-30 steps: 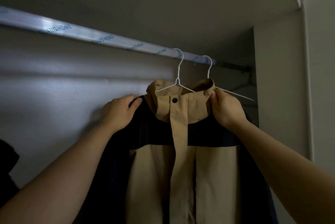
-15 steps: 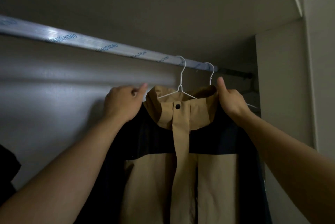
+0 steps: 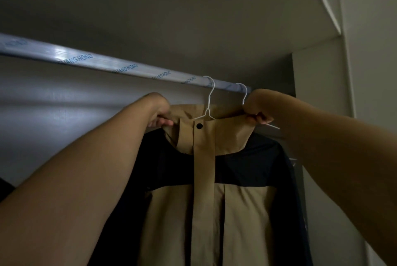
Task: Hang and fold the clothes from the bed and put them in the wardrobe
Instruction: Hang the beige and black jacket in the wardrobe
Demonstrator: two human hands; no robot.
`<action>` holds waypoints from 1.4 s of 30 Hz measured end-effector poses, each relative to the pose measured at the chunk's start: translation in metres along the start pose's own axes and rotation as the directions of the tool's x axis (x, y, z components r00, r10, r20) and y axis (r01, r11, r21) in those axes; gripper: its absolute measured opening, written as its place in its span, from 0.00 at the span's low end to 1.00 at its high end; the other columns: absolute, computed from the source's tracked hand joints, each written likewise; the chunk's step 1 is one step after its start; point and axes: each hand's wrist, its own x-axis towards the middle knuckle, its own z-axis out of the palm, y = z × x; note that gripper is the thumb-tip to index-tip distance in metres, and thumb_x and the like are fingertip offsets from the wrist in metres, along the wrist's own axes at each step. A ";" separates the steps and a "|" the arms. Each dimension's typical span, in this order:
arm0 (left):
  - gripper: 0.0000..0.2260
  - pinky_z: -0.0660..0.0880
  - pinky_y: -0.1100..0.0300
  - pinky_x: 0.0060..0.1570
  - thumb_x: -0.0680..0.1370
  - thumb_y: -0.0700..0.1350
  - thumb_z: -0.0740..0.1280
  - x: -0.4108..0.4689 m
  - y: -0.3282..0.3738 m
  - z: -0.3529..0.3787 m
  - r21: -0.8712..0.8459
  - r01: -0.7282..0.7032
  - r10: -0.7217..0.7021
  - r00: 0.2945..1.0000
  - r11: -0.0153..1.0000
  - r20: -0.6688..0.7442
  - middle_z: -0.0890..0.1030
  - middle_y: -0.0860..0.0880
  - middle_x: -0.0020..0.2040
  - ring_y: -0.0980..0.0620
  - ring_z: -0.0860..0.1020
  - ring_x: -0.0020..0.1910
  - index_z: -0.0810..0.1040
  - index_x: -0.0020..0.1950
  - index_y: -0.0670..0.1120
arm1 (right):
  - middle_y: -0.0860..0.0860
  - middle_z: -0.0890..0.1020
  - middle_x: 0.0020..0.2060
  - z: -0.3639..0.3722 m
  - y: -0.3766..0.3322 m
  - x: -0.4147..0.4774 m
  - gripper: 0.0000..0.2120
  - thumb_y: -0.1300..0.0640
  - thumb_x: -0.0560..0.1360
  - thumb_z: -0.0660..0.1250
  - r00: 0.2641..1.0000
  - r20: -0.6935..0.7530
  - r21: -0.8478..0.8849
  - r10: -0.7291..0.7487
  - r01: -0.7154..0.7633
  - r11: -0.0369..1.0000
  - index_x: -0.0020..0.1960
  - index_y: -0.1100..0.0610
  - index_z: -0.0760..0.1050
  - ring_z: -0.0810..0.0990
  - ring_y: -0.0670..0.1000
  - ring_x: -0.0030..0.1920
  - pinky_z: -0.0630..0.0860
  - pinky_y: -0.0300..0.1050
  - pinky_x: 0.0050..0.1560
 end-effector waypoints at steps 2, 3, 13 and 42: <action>0.16 0.57 0.74 0.16 0.86 0.41 0.47 0.001 -0.006 -0.005 -0.169 -0.017 0.007 0.998 0.986 -0.059 0.76 0.49 0.19 0.58 0.67 0.11 0.69 0.42 0.42 | 0.52 0.74 0.25 -0.008 -0.003 -0.001 0.11 0.52 0.84 0.61 1.000 -0.016 0.137 0.025 -0.022 0.990 0.52 0.61 0.72 0.68 0.45 0.17 0.63 0.34 0.18; 0.15 0.59 0.74 0.15 0.86 0.40 0.47 0.002 -0.006 -0.007 -0.264 -0.042 0.015 0.994 0.964 -0.105 0.76 0.48 0.19 0.57 0.70 0.12 0.67 0.43 0.42 | 0.52 0.74 0.26 -0.012 -0.005 -0.003 0.13 0.51 0.84 0.62 0.999 -0.010 0.199 0.038 -0.035 0.979 0.50 0.62 0.72 0.68 0.45 0.17 0.64 0.34 0.17; 0.10 0.72 0.63 0.16 0.82 0.41 0.54 -0.003 -0.013 0.004 -0.536 -0.062 -0.030 0.986 0.842 -0.162 0.80 0.40 0.40 0.47 0.79 0.20 0.72 0.48 0.38 | 0.57 0.80 0.40 -0.007 0.001 -0.018 0.09 0.55 0.81 0.66 0.988 -0.113 0.473 -0.106 0.147 0.869 0.53 0.61 0.72 0.78 0.50 0.30 0.76 0.39 0.25; 0.11 0.79 0.53 0.46 0.77 0.55 0.65 -0.120 -0.047 -0.008 0.220 -0.121 0.251 0.416 0.968 -0.874 0.85 0.47 0.45 0.42 0.82 0.47 0.86 0.50 0.53 | 0.47 0.84 0.42 0.082 0.017 -0.133 0.12 0.43 0.76 0.63 0.302 -0.094 -0.192 -0.949 0.929 0.315 0.50 0.47 0.80 0.81 0.52 0.46 0.80 0.50 0.44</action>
